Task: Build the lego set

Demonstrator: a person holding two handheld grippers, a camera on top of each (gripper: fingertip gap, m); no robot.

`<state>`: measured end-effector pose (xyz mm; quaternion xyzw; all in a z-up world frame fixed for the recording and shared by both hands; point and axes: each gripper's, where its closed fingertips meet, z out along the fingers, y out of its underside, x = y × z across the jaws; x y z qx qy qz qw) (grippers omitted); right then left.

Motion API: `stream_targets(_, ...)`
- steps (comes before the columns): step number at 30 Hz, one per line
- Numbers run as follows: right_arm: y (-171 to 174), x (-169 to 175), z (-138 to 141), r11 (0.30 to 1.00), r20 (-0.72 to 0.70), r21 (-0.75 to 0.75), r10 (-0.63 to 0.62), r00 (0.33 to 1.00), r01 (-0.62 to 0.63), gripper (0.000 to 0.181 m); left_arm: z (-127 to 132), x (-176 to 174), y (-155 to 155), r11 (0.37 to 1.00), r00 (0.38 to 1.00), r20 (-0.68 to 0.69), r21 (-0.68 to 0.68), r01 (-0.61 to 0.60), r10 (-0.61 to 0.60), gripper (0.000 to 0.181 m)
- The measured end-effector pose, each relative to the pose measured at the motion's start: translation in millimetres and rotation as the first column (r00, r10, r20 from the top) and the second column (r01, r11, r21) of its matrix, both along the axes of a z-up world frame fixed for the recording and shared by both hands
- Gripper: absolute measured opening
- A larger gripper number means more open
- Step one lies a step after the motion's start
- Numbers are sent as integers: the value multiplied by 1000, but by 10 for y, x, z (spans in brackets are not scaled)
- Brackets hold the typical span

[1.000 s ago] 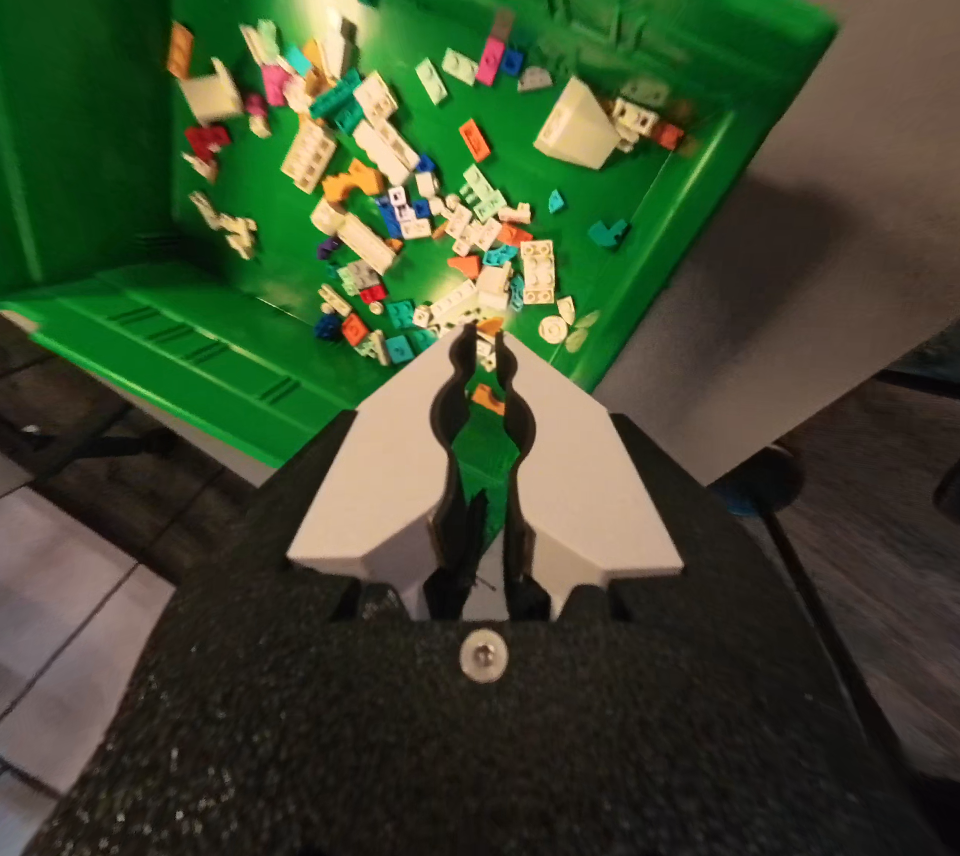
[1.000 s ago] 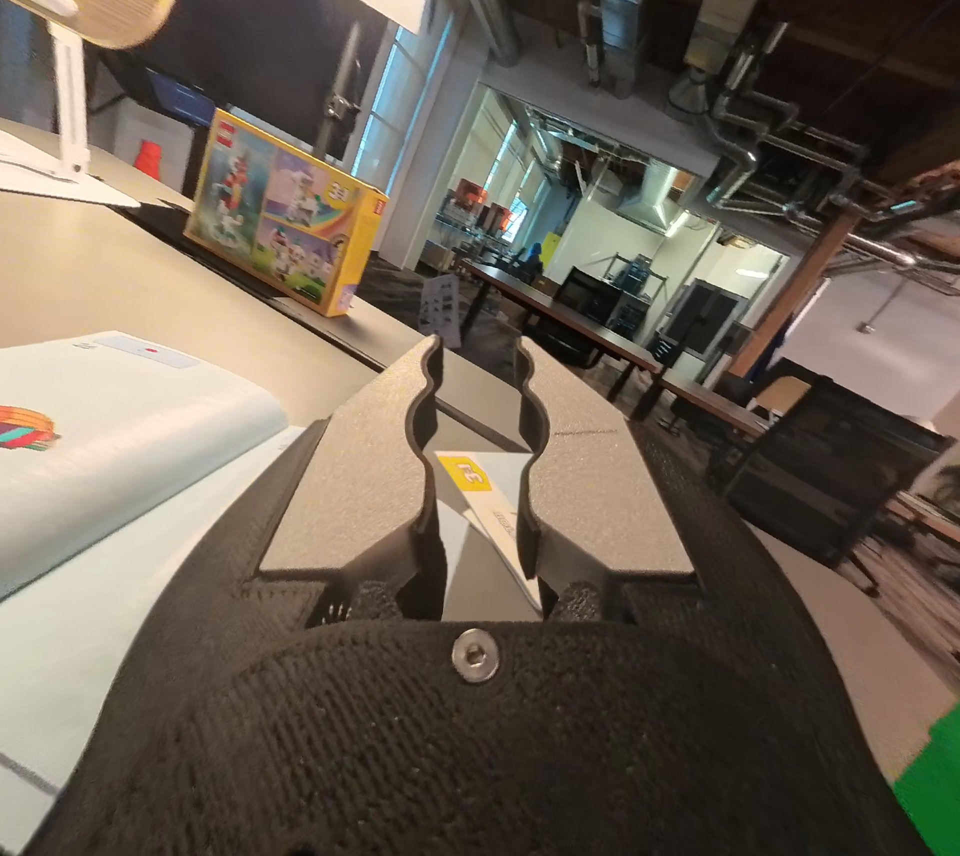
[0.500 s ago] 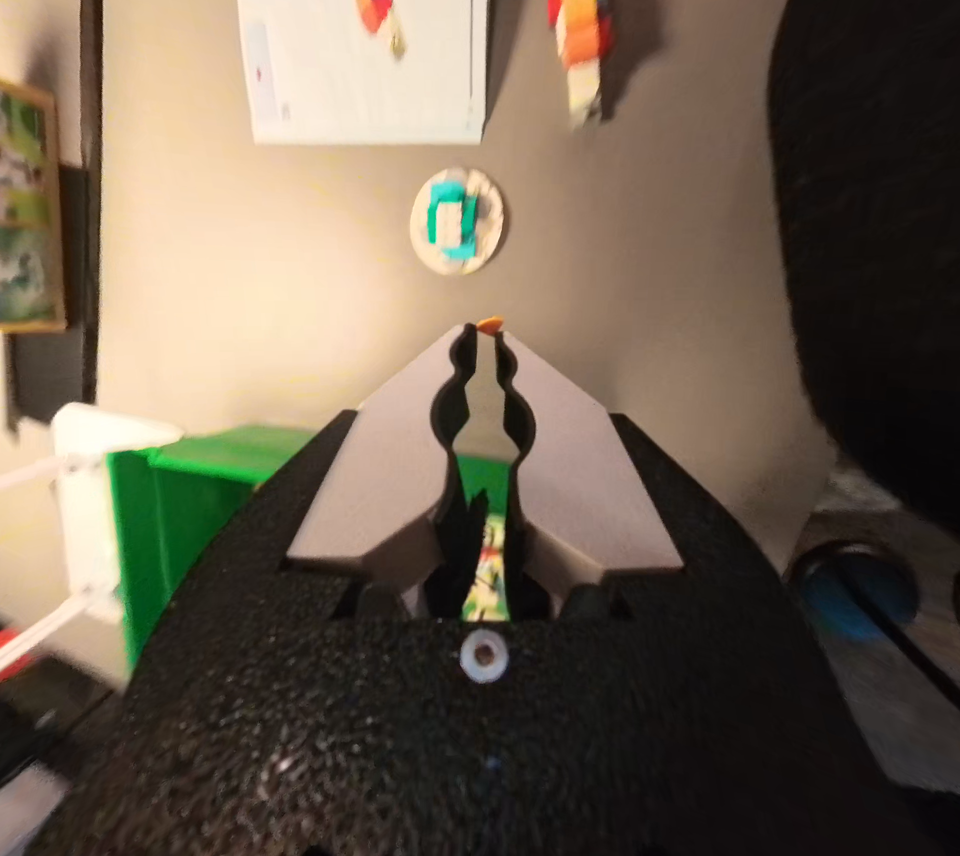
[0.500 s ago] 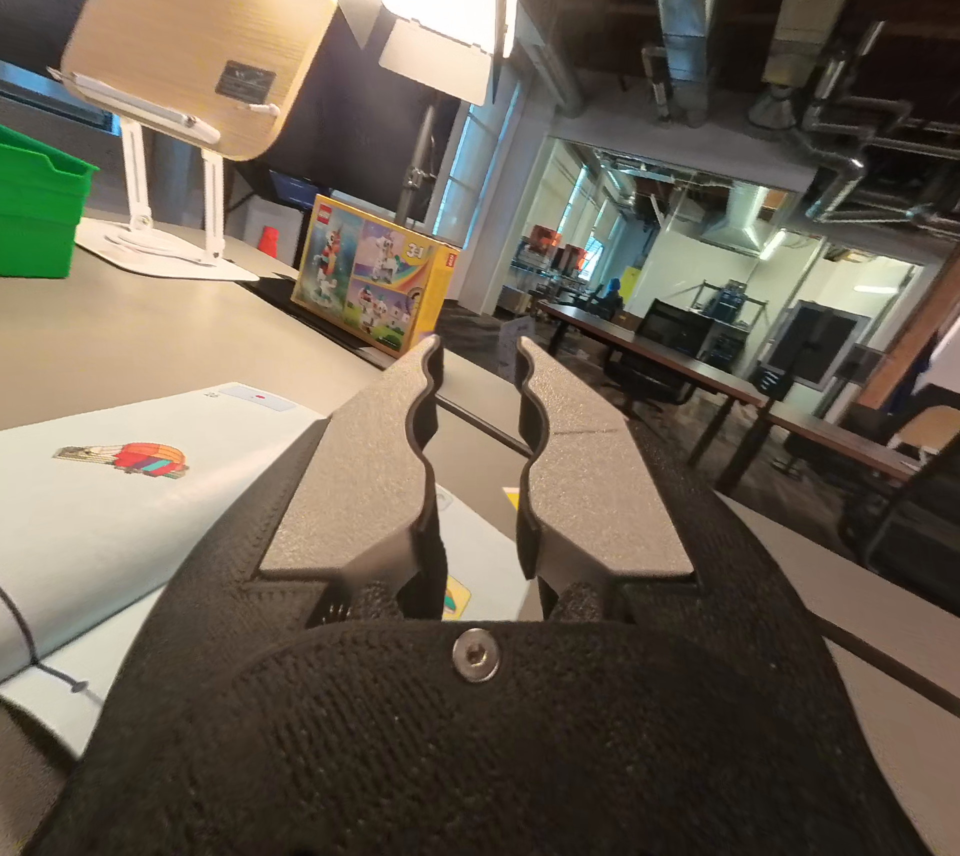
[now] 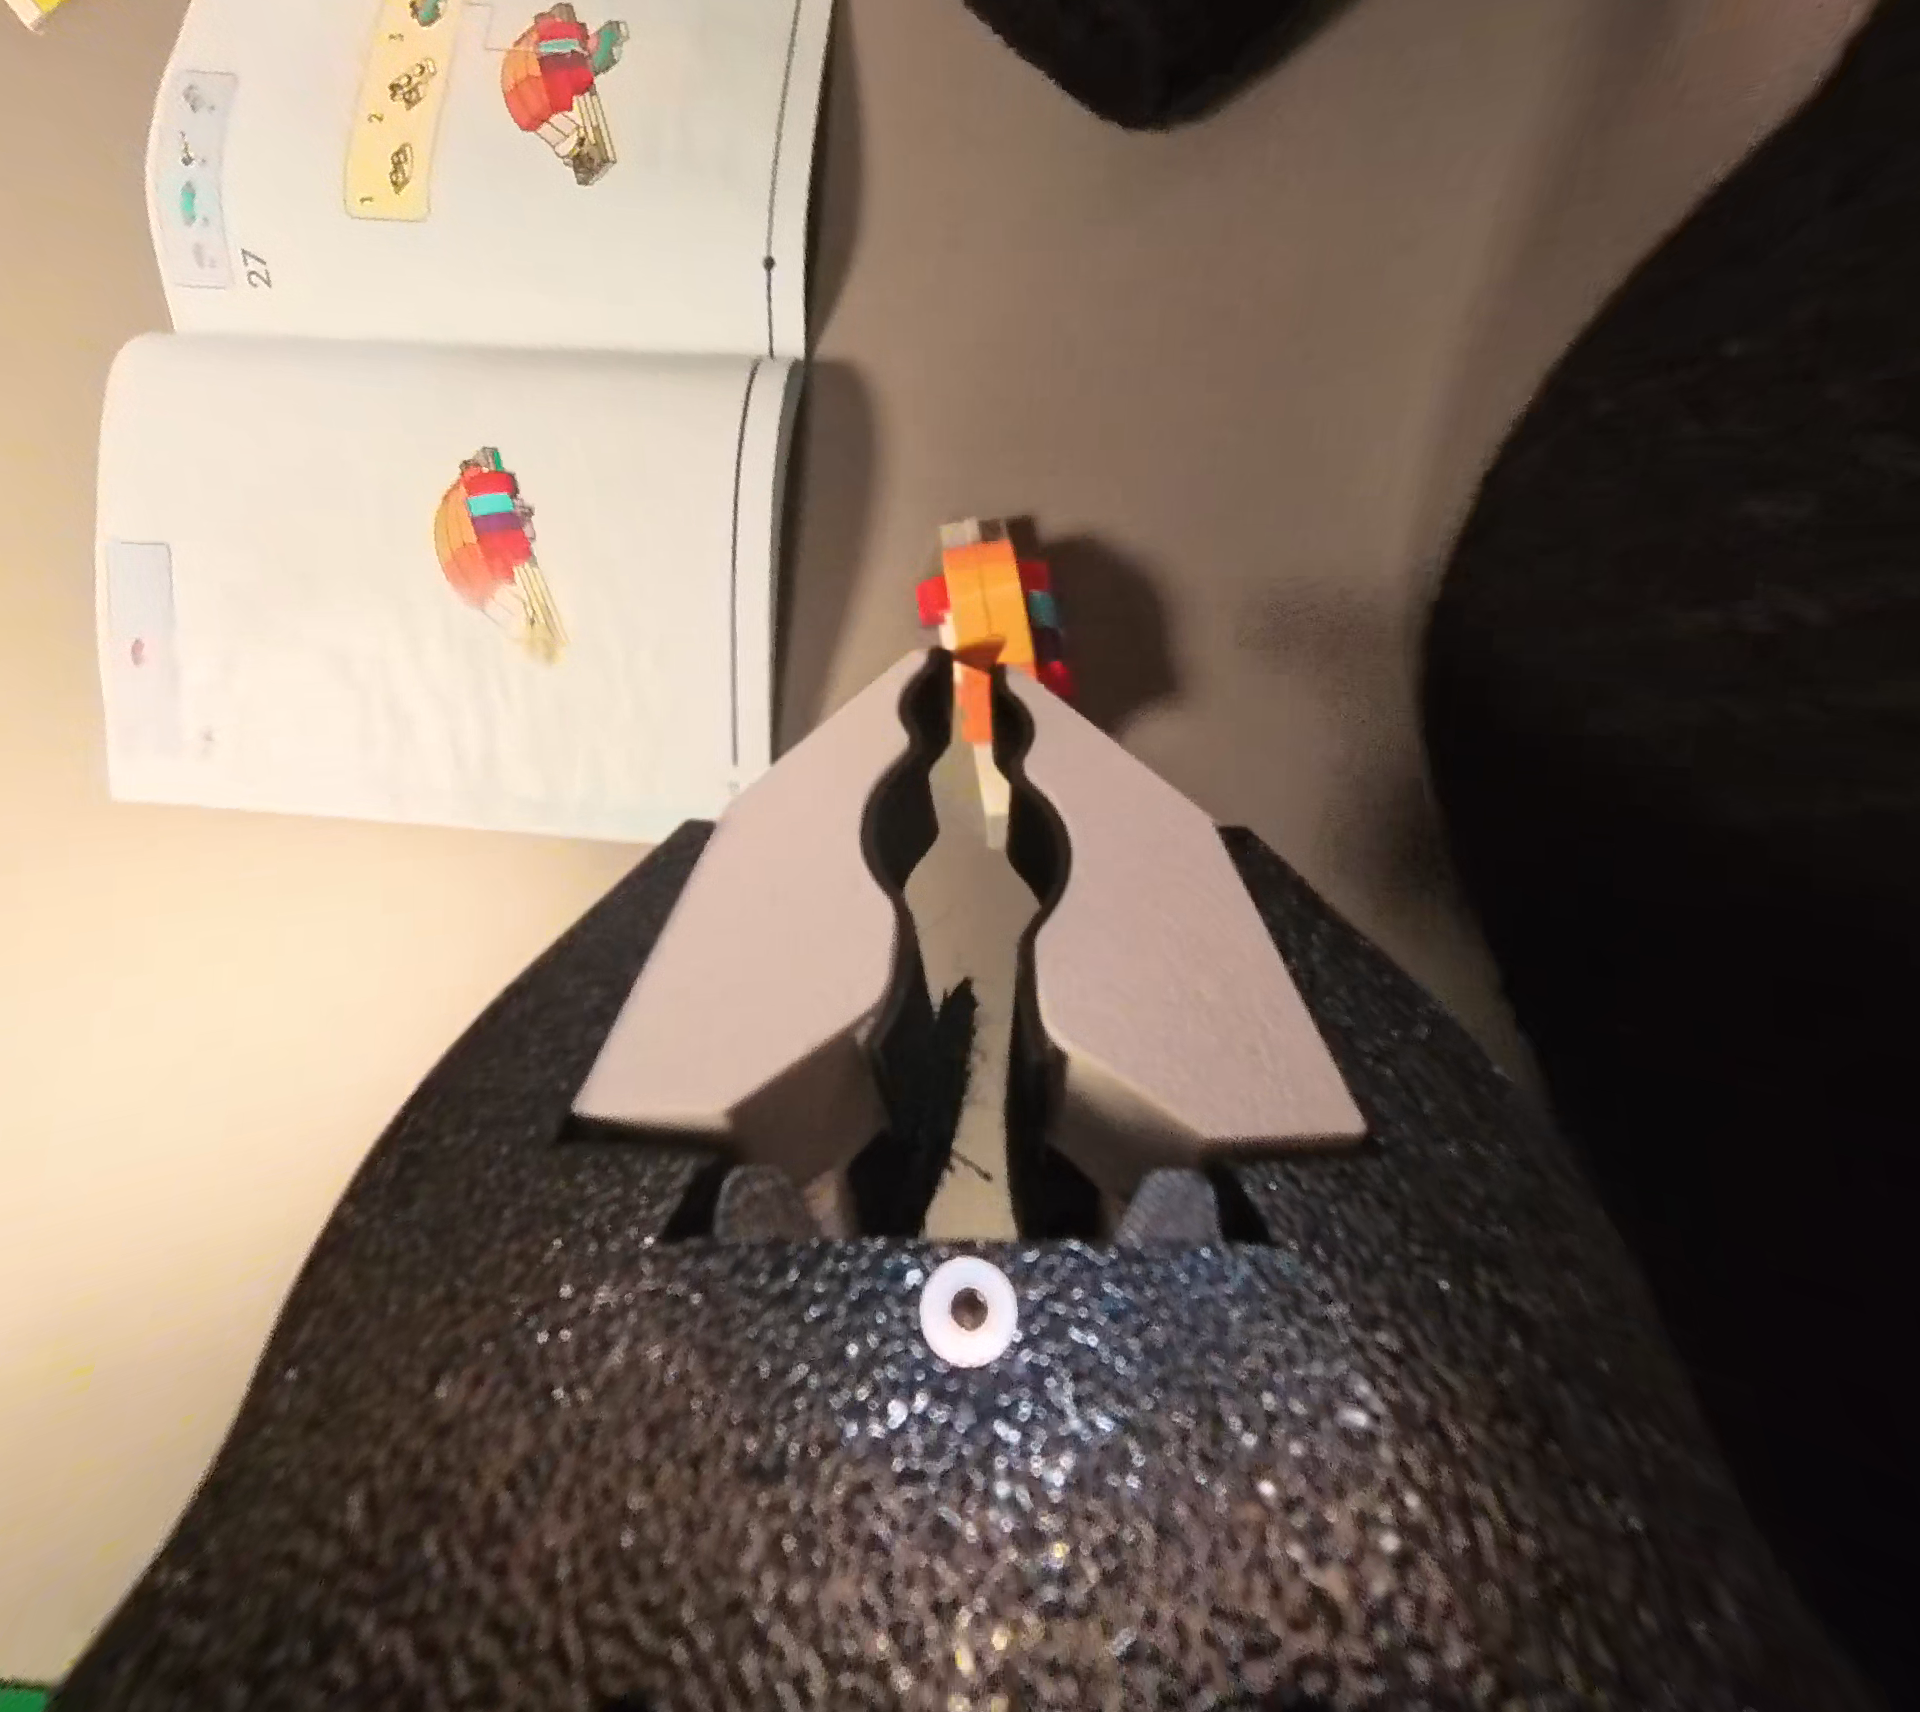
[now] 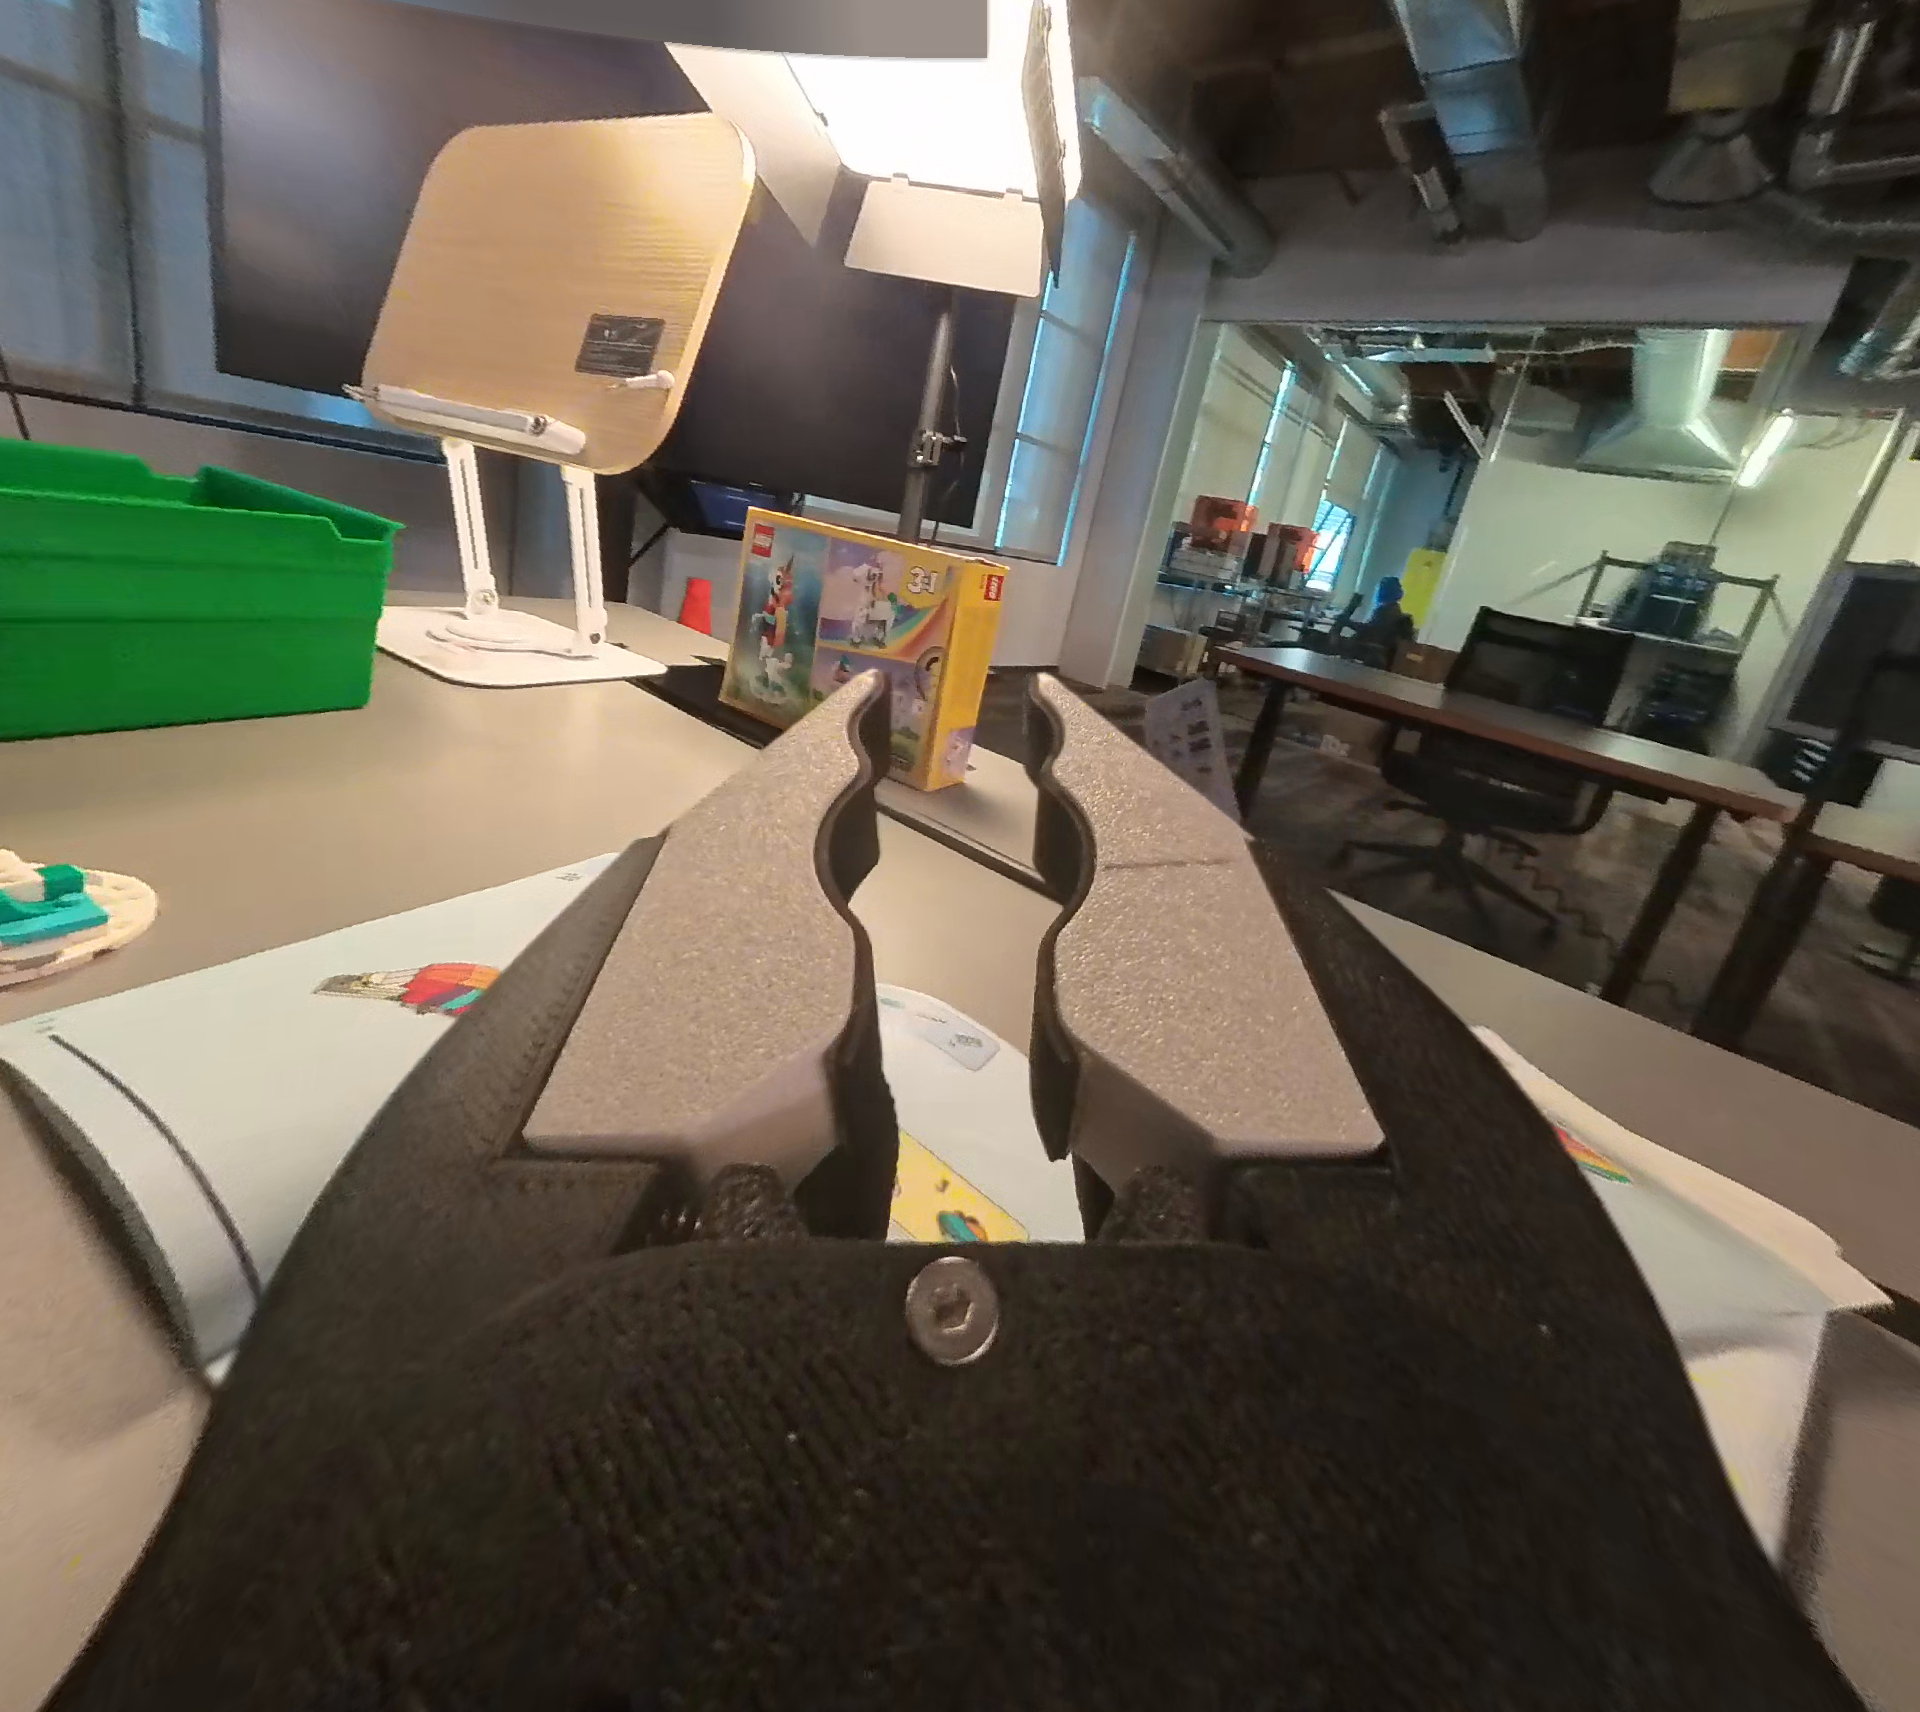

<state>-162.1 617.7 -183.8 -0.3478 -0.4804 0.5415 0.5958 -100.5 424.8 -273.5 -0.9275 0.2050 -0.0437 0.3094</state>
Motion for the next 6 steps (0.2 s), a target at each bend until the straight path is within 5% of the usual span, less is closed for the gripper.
stream_targets(1,-12,4,-1,1000,1,-2,9,1000,-9,23,-33,-26,34,1000,1000,-9,-4,-11,10,4)
stream_targets(6,-26,23,-2,999,4,-29,38,999,-38,22,-226,-195,-24,994,997,-39,-84,-75,72,4)
